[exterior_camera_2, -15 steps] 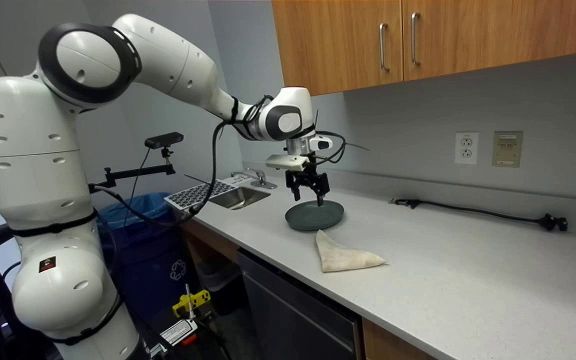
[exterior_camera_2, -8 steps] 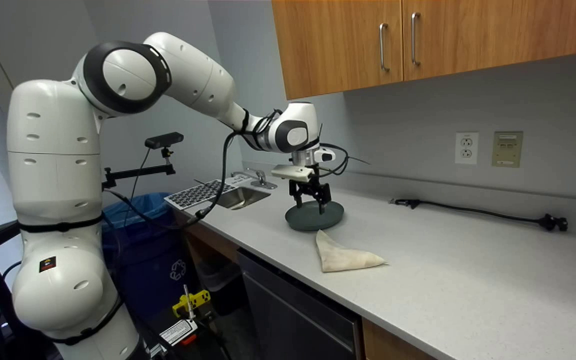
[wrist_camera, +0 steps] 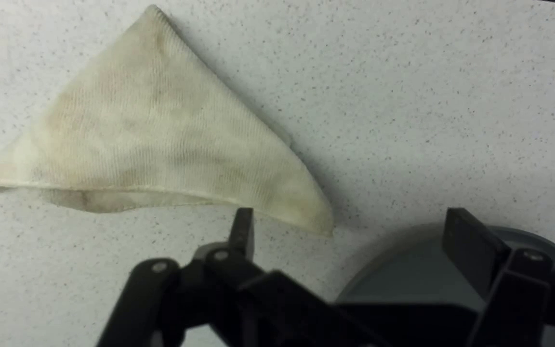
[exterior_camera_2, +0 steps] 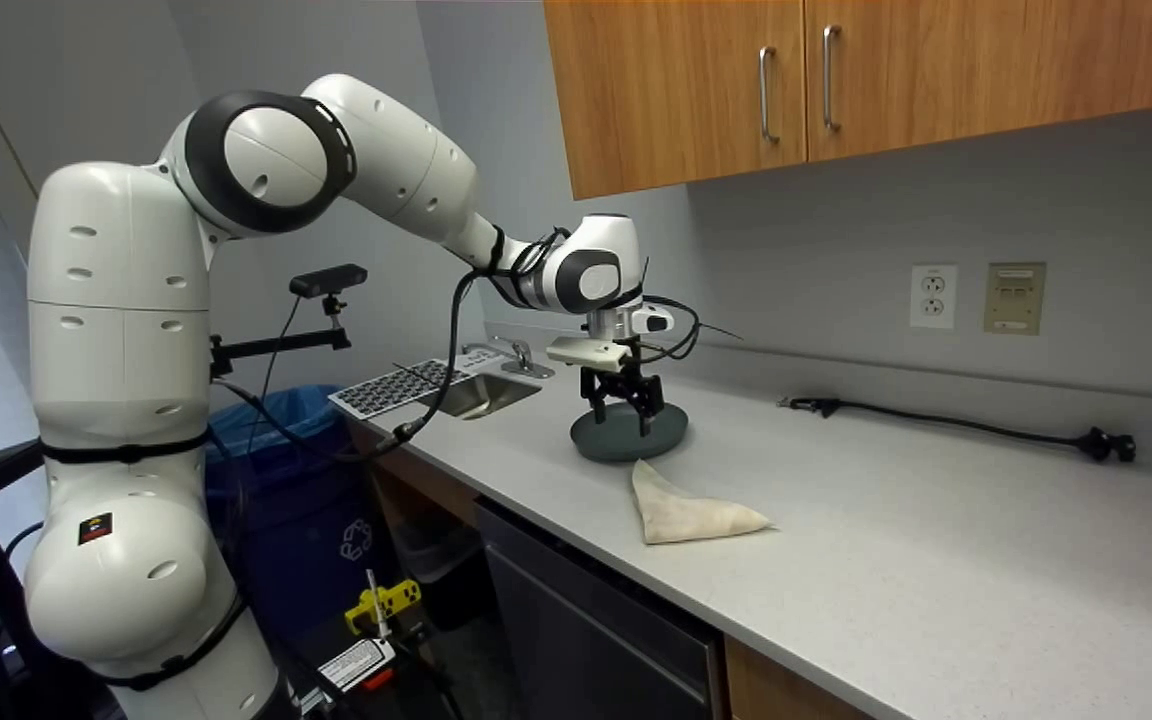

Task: Unfold the towel

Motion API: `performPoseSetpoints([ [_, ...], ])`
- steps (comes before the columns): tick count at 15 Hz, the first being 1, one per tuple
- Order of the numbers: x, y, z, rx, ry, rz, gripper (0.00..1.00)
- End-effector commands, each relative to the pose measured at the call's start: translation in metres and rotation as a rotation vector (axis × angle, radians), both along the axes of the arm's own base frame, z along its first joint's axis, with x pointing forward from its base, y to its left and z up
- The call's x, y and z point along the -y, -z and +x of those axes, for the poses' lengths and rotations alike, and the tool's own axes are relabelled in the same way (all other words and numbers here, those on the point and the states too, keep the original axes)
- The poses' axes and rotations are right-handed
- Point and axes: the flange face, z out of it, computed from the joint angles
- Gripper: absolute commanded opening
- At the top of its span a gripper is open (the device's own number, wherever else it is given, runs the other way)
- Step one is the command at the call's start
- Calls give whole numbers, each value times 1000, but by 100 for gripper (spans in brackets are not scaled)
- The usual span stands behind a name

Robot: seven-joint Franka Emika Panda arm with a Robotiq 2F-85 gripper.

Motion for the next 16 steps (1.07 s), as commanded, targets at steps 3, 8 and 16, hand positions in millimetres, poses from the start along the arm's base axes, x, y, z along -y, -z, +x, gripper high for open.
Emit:
performPoseSetpoints([
  [3,5,18,12,5,51,-1,100],
  [8,5,48,27,-15,104,-24,100],
  [16,-8,75,54,-40,127,-51,100],
])
